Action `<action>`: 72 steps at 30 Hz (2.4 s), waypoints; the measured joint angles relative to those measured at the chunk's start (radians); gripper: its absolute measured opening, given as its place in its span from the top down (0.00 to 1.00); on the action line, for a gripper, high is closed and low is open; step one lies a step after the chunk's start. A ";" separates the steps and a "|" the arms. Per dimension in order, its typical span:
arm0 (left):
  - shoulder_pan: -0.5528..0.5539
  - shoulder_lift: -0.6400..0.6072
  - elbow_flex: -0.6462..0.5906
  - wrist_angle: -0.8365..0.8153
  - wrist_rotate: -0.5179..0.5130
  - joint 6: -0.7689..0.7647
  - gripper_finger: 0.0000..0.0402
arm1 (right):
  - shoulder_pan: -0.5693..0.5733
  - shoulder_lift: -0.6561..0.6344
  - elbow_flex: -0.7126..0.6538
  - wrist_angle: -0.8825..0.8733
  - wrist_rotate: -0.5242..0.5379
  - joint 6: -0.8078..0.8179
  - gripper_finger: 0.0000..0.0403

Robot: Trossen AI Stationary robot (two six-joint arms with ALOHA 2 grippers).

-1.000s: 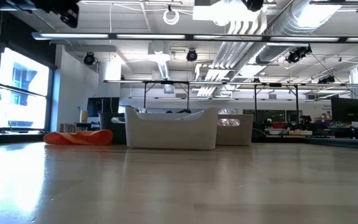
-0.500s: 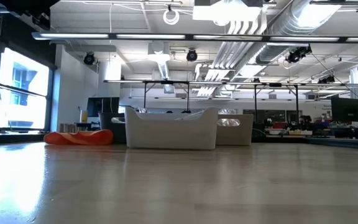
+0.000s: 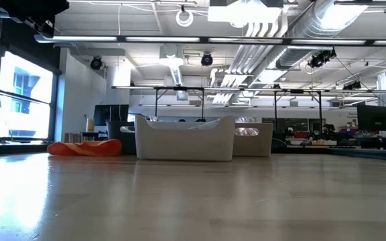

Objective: Pick & Place Toothbrushes
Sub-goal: Return to Home Position

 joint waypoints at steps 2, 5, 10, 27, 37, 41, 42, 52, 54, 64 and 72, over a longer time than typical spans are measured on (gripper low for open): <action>0.000 0.000 0.000 -0.004 0.000 0.000 0.92 | 0.000 -0.037 -0.048 0.030 0.017 -0.002 0.99; 0.000 0.000 0.000 -0.004 0.000 0.000 0.92 | 0.000 -0.115 -0.118 0.070 0.017 -0.002 0.99; 0.000 0.000 0.000 -0.004 0.002 0.000 0.92 | 0.000 -0.244 -0.216 0.100 0.017 0.006 0.99; 0.000 0.000 0.000 -0.021 0.008 -0.008 0.92 | 0.000 -0.661 -0.517 0.210 0.016 0.002 0.99; 0.000 0.000 0.001 -0.030 0.008 -0.006 0.92 | 0.000 -0.771 -0.640 0.242 0.050 -0.003 0.99; 0.000 0.000 0.001 -0.033 0.008 -0.006 0.92 | 0.000 -0.770 -0.669 0.276 0.088 0.014 0.99; 0.000 0.000 0.001 -0.038 0.008 -0.004 0.92 | 0.000 -0.770 -0.684 0.267 0.091 0.024 0.99; 0.000 0.000 -0.074 0.016 0.008 0.000 0.92 | 0.000 -0.770 -0.786 0.273 0.062 -0.020 0.99; 0.000 0.000 -0.113 0.048 0.003 0.002 0.92 | 0.000 -0.770 -0.808 0.293 0.046 -0.038 0.99; 0.000 0.000 -0.280 0.199 -0.041 0.008 0.92 | 0.000 -0.771 -0.928 0.399 -0.007 -0.115 0.99; 0.000 0.000 -0.319 0.192 -0.041 0.011 0.92 | 0.000 -0.770 -0.928 0.306 -0.012 -0.107 0.99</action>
